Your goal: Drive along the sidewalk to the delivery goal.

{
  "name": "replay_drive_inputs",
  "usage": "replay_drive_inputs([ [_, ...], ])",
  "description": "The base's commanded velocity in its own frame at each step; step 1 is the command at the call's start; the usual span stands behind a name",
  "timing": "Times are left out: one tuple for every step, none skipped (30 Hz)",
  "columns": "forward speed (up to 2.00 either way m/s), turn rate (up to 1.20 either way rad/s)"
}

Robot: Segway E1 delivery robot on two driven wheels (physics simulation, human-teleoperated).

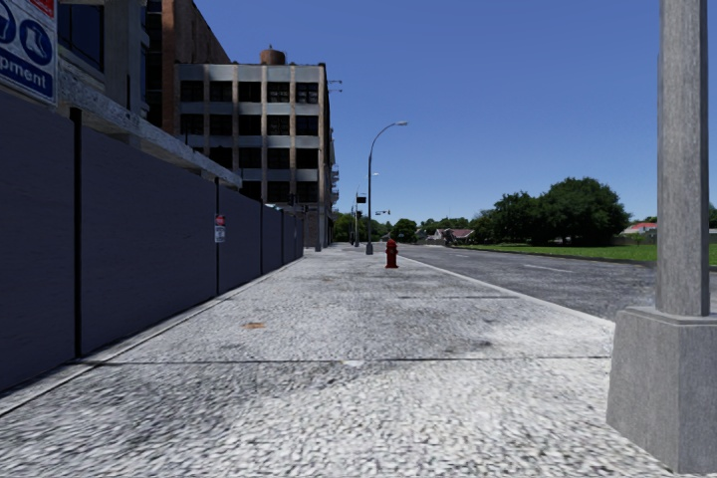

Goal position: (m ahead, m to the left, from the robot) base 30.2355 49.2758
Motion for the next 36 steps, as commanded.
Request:
replay_drive_inputs([
  [2.00, 0.00],
  [2.00, 0.00],
  [2.00, 0.00],
  [2.00, 0.00],
  [2.00, 0.00],
  [2.00, 0.00],
  [2.00, 0.00],
  [2.00, 0.00],
  [2.00, 0.00],
  [2.00, 0.00],
  [2.00, 0.00],
  [2.00, 0.00],
  [2.00, 0.00],
  [2.00, 0.00],
  [2.00, 0.00],
  [2.00, 0.00],
  [2.00, 0.00],
  [2.00, 0.00],
  [2.00, 0.00],
  [2.00, 0.00],
  [2.00, 0.00],
  [2.00, 0.00],
  [2.00, 0.00],
  [2.00, 0.00],
  [2.00, 0.00],
  [2.00, 0.00],
  [2.00, 0.00],
  [2.00, 0.00],
  [2.00, 0.00],
  [2.00, 0.00],
  [2.00, 0.00],
  [2.00, 0.00],
  [2.00, 0.00],
  [2.00, 0.00],
  [2.00, 0.00],
  [2.00, 0.00],
])
